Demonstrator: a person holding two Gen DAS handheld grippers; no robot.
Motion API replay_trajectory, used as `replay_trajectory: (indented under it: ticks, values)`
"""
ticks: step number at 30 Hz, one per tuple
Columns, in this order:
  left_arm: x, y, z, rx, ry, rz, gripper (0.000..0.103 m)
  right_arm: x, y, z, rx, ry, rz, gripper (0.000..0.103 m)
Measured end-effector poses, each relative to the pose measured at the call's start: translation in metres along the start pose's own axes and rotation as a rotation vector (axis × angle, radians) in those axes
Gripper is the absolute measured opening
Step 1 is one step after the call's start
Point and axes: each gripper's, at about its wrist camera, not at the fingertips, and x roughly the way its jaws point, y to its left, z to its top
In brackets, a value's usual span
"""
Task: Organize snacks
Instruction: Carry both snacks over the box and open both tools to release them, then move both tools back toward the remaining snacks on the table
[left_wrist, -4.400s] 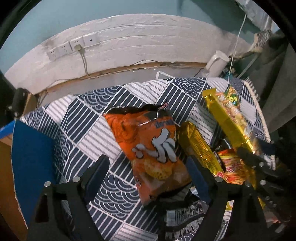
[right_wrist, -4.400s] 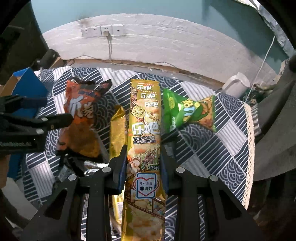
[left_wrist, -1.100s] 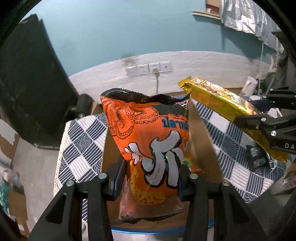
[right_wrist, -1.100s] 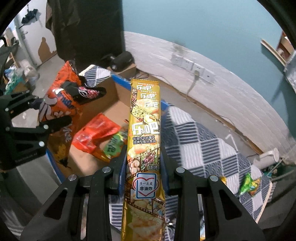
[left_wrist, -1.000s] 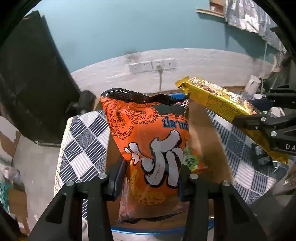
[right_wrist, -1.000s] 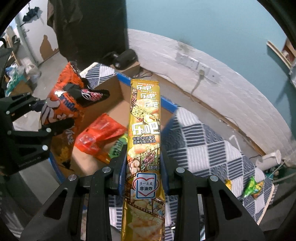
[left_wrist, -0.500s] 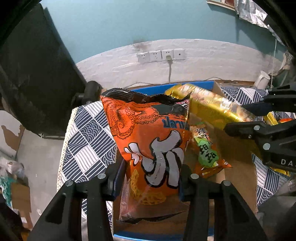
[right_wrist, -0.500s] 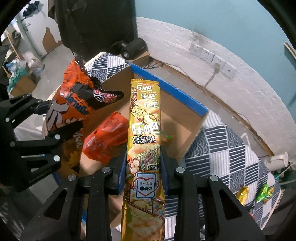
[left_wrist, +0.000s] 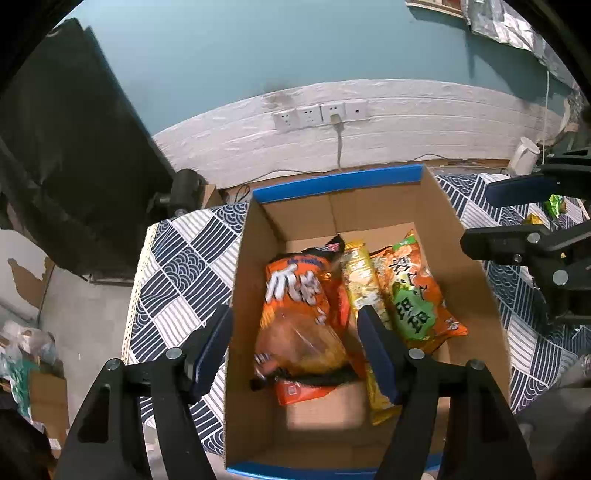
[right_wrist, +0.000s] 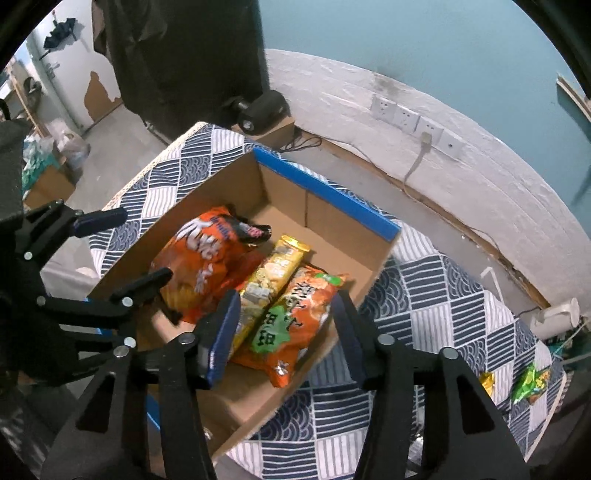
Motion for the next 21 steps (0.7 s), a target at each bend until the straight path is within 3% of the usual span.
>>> replay_trajectory:
  ticks: [13, 21]
  values:
    - [-0.006, -0.028, 0.015, 0.016, 0.001, -0.054, 0.071, -0.018, -0.035, -0.028, 0.052, 0.004, -0.045, 0.058]
    - [-0.009, -0.054, 0.025, 0.005, 0.017, -0.157, 0.071, -0.031, -0.062, -0.05, 0.088, 0.004, -0.081, 0.062]
